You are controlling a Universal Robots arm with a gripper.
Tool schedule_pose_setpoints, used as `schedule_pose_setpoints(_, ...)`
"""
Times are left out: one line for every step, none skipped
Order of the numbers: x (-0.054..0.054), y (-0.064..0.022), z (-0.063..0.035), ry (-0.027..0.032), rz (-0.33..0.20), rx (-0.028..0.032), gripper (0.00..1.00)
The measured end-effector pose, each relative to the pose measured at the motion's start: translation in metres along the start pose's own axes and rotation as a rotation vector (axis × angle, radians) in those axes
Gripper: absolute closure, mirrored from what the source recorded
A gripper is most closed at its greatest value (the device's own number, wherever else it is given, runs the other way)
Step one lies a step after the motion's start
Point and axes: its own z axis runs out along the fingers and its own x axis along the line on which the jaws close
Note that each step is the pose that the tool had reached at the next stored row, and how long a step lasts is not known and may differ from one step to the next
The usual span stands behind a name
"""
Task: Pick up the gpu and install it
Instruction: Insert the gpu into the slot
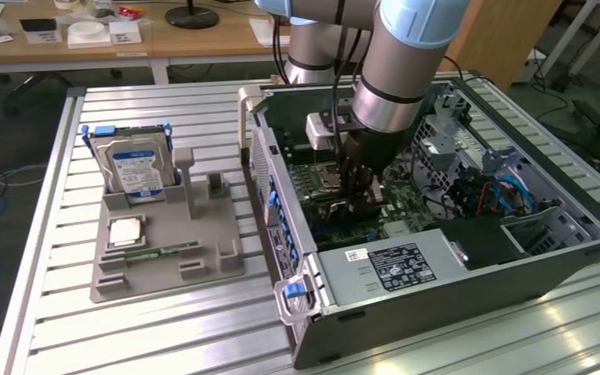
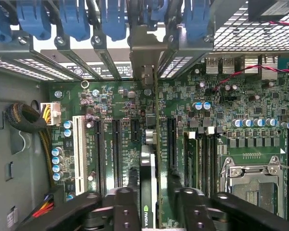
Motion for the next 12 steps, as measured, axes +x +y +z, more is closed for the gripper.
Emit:
schedule_pose_setpoints(0.0,0.0,0.0,0.0001,0.0,0.0,0.67)
schedule_pose_setpoints(0.0001,0.0,-0.0001,0.0006,0.0,-0.0001,0.67)
schedule_pose_setpoints(0.0,0.0,-0.0001,0.0003,0.0,-0.0001,0.73)
schedule_pose_setpoints(0.0,0.0,-0.0001,0.0001,0.0,0.0,0.73)
schedule_pose_setpoints(0.0,0.0,-0.0001,0.0001,0.0,0.0,0.73)
schedule_pose_setpoints(0.0,0.0,-0.0001,0.0001,0.0,-0.0001,0.73)
schedule_pose_setpoints(0.0,0.0,0.0,0.0,0.0,0.0,0.73)
schedule_pose_setpoints(0.0,0.0,0.0,0.0001,0.0,0.0,0.73)
schedule_pose_setpoints(0.0,0.0,0.0,0.0,0.0,0.0,0.73)
schedule_pose_setpoints(0.0,0.0,0.0,0.0,0.0,0.0,0.73)
schedule_pose_setpoints(0.0,0.0,0.0004,0.0,0.0,0.0001,0.73)
schedule_pose_setpoints(0.0,-0.0001,0.0011,0.0004,0.0,0.0,0.73)
